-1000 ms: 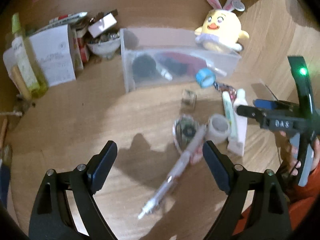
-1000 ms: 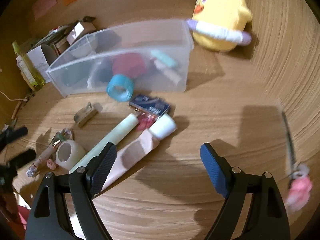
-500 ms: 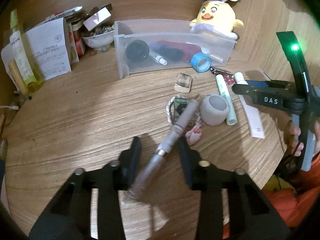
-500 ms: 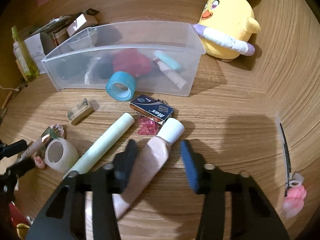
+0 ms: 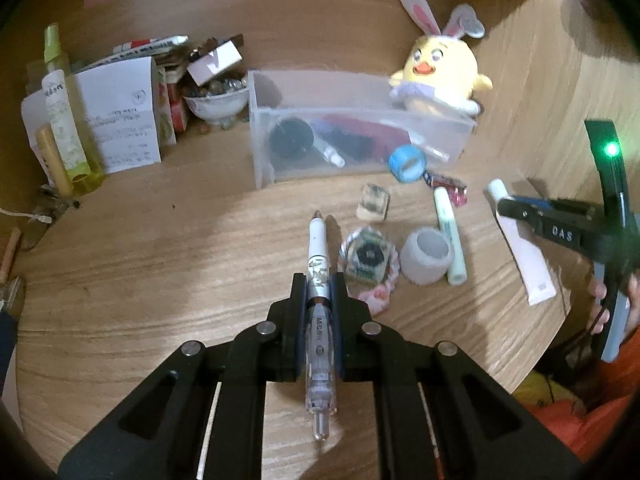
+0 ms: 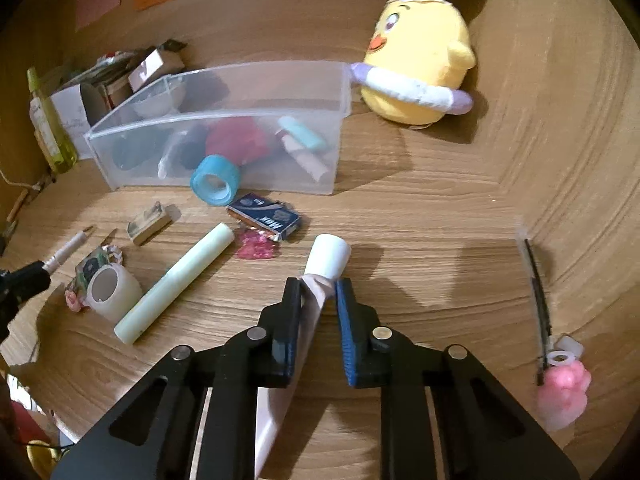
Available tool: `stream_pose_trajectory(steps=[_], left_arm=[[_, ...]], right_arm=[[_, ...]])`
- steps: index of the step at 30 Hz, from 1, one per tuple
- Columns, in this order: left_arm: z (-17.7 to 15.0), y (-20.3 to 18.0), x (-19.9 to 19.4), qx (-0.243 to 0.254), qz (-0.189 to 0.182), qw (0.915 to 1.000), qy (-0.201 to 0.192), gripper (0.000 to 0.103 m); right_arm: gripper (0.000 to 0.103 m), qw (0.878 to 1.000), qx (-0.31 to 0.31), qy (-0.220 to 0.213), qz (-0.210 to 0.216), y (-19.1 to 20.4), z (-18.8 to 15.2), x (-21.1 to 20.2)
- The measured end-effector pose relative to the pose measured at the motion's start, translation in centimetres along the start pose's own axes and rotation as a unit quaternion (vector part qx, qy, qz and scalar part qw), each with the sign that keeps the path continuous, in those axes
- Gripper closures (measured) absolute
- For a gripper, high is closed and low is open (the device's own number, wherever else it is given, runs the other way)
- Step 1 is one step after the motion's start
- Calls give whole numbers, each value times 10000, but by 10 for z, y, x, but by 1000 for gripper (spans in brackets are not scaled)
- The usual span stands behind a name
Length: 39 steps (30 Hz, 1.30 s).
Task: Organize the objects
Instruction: 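Grasp the silver pen with the left tool while the right tool grasps the pink tube, then drop the pen and pink tube into the clear bin, open both tools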
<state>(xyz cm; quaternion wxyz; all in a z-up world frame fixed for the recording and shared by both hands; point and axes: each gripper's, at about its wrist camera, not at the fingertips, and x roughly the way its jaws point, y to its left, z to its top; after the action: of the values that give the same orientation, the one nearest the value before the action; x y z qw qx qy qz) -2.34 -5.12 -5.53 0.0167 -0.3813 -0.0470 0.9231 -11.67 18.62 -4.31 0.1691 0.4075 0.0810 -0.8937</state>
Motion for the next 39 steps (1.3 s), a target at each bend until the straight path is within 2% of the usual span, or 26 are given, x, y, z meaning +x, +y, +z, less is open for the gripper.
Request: stream_pose_trajectory(steps=[5,14,18,25,29,32,39], left_arm=[[14,2,-6,-127,-14,9997,-190,93],[55,-2,-16,-295,-133,9973,-657,93],[77,-6,-10,-313,-158,9965,-754,93],[111,-6,13,-377,-170,9968,-679,93],[128,-9,28,-384,-163,9975,-579,93],[138,-11,42,-381,-128,9981,-467,93],[157,-11,79,-446,-208,9987,-101,93]], right_arm=[[87,9997,152,-167,105,-11,5,-11],[87,9954,297,-829,375,-22,37,-46],[87,9923,235,-1129,446,-19,62,-55],[87,9891,266,-1289,657,-6,112,-45],[87,9902,207,-1222,640,8,137,-26],[87,9921,276,-1009,692,19,154,-3],[88,9954,518,-102,796,28,171,64]])
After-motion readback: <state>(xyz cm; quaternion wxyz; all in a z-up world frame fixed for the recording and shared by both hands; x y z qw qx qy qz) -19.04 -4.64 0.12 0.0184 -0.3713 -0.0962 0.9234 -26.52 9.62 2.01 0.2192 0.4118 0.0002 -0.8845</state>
